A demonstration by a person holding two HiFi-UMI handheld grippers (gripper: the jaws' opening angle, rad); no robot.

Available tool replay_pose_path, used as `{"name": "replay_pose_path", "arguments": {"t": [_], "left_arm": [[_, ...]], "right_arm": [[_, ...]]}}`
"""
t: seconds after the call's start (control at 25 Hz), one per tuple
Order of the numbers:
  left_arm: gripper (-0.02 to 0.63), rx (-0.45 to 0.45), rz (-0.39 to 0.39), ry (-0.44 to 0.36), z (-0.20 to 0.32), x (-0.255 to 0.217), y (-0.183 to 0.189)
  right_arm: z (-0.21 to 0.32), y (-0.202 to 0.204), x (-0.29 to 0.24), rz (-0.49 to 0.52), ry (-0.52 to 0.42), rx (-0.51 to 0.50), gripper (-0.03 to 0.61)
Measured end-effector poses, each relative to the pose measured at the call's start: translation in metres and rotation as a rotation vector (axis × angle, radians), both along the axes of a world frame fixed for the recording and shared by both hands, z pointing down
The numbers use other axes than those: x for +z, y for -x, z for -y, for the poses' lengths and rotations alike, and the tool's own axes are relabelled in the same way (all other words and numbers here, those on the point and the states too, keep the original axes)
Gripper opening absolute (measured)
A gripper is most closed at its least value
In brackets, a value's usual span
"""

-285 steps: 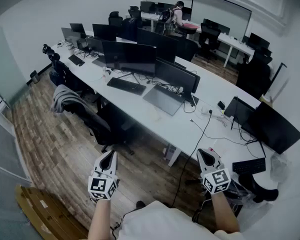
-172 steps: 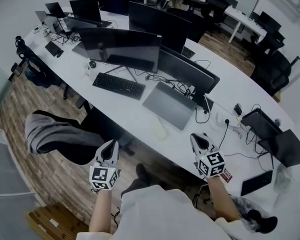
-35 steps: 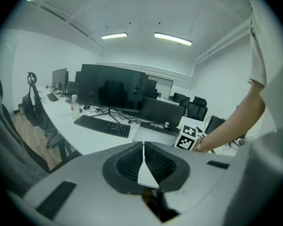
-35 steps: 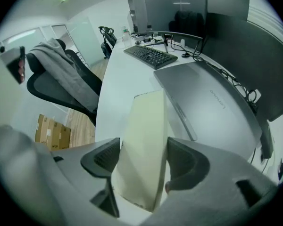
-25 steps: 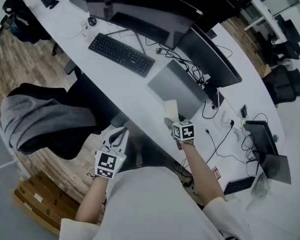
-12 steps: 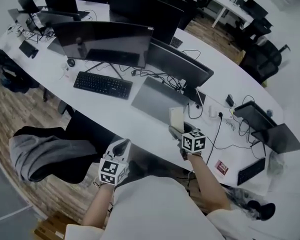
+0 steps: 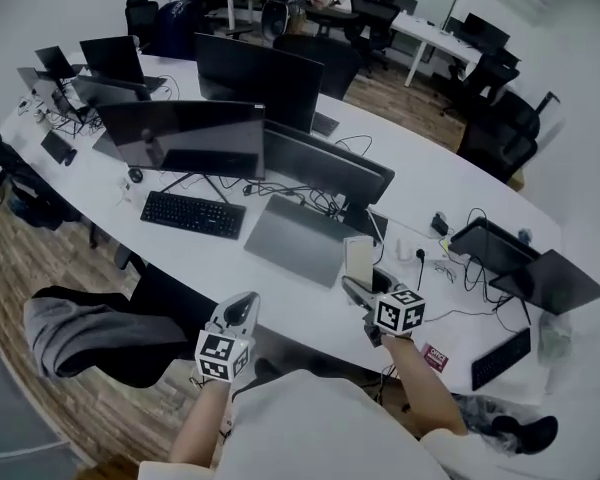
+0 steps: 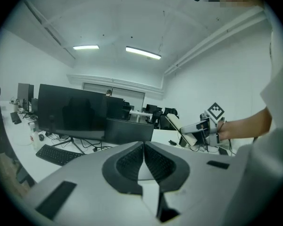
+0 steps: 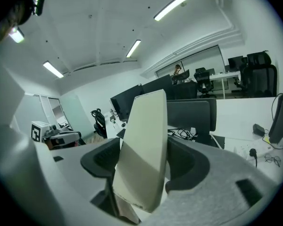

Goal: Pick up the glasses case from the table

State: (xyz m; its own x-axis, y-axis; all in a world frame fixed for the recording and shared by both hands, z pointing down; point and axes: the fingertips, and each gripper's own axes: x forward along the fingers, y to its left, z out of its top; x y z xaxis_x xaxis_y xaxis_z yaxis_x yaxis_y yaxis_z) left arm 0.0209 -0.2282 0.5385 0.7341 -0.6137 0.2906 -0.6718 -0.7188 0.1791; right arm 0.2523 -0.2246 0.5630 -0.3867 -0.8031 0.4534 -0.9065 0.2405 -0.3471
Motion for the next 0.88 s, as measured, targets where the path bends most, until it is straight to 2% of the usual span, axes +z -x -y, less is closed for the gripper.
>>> {"name": "replay_pose_path", "arguments": {"t": [0.44,0.68,0.88], "left_arm": [[0.012,0.000,-0.032,-0.076,0.000,-0.053,-0.060],[0.012,0.003,-0.009,-0.125,0.014,-0.069,-0.070],[0.012,-0.006,-0.020,-0.175,0.022,-0.093,-0.071]], "right_arm": [[-0.014,-0.062,-0.085,0.000,-0.172,-0.003,0.308],[-0.025,-0.094,-0.125,-0.039,-0.292,0.051,0.309],[-0.034,-0.113,-0.156,-0.084,-0.396,0.090,0.310]]}}
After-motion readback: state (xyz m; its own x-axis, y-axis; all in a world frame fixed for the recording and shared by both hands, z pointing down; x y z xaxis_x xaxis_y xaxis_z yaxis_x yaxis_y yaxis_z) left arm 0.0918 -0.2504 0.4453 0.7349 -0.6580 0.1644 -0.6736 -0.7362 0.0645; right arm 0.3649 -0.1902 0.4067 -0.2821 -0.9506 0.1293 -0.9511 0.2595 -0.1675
